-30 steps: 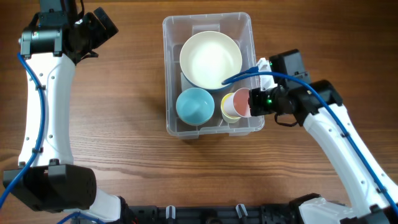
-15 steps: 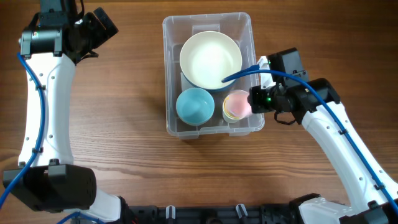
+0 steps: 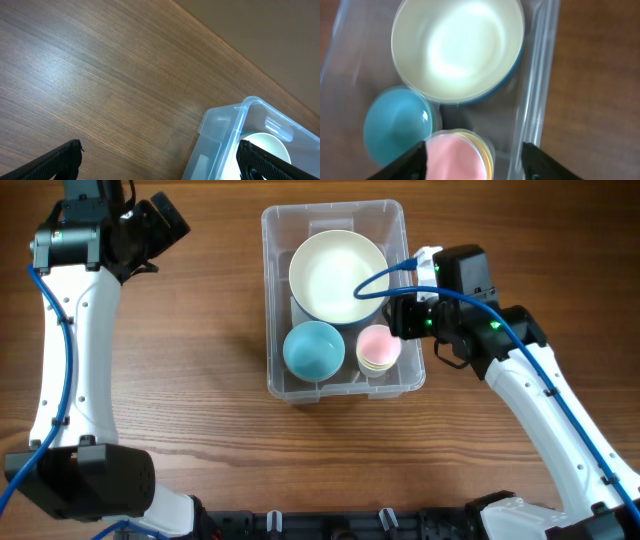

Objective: Pack container

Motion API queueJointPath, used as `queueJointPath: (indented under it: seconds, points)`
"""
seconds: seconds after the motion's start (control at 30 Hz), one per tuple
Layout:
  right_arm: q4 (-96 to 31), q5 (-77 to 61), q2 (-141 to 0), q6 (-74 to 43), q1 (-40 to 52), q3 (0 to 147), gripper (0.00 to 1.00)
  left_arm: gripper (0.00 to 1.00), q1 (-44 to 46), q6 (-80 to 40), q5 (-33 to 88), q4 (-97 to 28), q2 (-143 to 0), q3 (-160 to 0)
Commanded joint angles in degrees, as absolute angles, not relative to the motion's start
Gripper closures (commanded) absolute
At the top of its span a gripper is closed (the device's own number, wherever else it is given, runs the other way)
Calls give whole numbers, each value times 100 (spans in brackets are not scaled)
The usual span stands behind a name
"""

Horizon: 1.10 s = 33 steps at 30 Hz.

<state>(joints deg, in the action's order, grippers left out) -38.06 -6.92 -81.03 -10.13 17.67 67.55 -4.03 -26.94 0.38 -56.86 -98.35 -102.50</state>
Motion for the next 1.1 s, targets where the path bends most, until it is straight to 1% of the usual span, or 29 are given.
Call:
queueJointPath:
  seconds: [0.0, 0.1, 0.13, 0.17, 0.43, 1.07]
  points:
    - [-3422, -43, -8099, -1243, 1592, 6794, 28, 0, -429, -2749, 102, -5684, -9708, -10313]
    - [-3105, 318, -8099, -1238, 1406, 6794, 12, 0, -429, -2749, 102, -5684, -9708, -10313]
    - [-3030, 423, -8099, -1238, 1343, 6794, 3, 0, -429, -2749, 102, -5684, -9708, -10313]
    - [-2969, 523, -8099, -1236, 1282, 6794, 1, 0, -429, -2749, 102, -5684, -9708, -10313]
    - [-2875, 1313, -8101, -1199, 1085, 6792, 0, 0, -429, -2749, 102, -5684, -9708, -10313]
    - [-2875, 1306, -8101, -1201, 1085, 6792, 0, 0, -429, -2749, 102, -5684, -9708, -10313]
